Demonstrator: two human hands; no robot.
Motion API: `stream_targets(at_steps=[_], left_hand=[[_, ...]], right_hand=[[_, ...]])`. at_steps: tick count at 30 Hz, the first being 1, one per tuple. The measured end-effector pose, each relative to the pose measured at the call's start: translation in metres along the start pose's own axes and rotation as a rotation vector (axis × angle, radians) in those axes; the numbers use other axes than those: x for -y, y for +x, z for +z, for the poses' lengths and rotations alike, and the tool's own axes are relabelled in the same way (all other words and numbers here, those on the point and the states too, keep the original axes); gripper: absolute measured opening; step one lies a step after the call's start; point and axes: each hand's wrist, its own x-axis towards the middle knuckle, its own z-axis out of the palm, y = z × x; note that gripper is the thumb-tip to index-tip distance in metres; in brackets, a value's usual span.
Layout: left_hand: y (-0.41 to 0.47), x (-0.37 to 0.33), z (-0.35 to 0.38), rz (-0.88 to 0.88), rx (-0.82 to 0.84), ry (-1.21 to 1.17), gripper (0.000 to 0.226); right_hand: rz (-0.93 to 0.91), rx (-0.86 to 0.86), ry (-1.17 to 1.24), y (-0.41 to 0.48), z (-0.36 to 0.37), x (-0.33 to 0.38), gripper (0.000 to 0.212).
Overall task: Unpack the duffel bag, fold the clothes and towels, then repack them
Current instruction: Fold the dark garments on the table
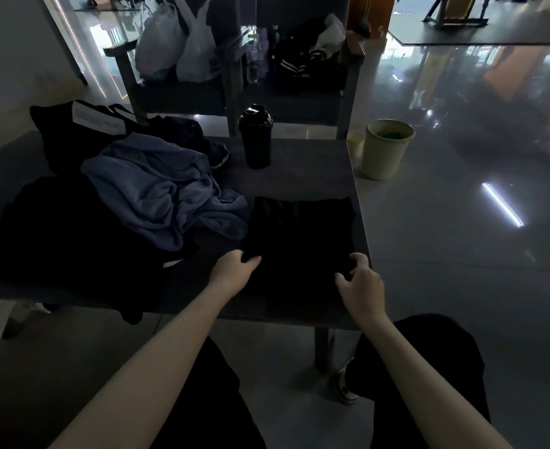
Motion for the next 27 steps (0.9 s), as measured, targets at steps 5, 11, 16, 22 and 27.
stream_targets(at_steps=[5, 11, 16, 22, 27], left_hand=[[-0.012, 0.000, 0.012, 0.306, -0.435, 0.403, 0.041], [-0.021, 0.031, 0.014, 0.773, -0.184, 0.601, 0.041], [-0.024, 0.040, 0.009, 0.650, -0.041, 0.494, 0.052], [-0.024, 0.025, -0.004, 0.597, -0.070, 0.446, 0.030], [-0.026, 0.006, -0.023, 0.505, -0.001, 0.347, 0.029]], right_hand=[[-0.466, -0.123, -0.280, -0.007, 0.005, -0.017, 0.039], [-0.496, 0.219, -0.314, -0.012, 0.000, -0.039, 0.062], [-0.480, 0.216, -0.261, -0.013, -0.003, -0.040, 0.056], [-0.491, 0.168, -0.180, -0.015, -0.015, -0.033, 0.047], [-0.419, 0.188, -0.003, -0.007, -0.024, -0.031, 0.027]])
